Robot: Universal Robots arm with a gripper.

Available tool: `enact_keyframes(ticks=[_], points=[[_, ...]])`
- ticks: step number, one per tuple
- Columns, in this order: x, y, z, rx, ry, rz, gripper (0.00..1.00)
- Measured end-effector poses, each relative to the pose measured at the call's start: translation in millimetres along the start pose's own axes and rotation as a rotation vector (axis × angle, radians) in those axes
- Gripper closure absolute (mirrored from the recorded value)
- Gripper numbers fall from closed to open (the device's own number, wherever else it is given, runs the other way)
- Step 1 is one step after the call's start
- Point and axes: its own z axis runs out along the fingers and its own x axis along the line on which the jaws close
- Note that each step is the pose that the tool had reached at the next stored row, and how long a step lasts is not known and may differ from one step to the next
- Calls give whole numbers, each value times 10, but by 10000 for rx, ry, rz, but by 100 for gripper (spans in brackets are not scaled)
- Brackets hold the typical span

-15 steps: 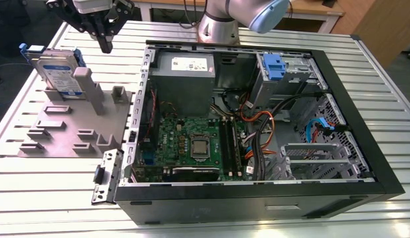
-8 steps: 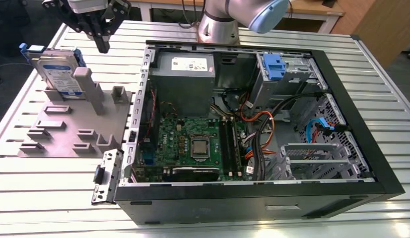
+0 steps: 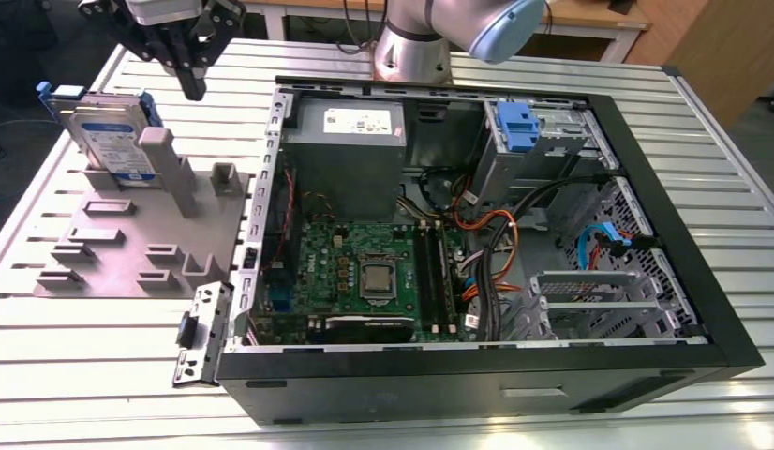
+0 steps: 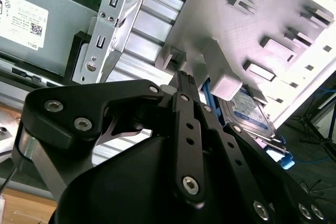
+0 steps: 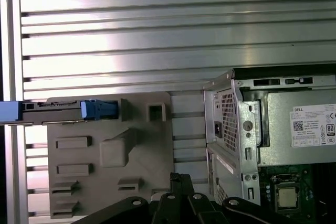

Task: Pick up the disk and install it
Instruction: 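Reach for the disk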

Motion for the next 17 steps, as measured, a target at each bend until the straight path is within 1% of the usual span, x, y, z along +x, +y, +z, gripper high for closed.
enact_keyframes(ticks=[4,8,14,17], points=[[19,-1,0,0,0,0,89],[59,-4,-1,0,0,0,89],[154,-7,-1,0,0,0,89],[202,19,1,-1,-1,-1,89]])
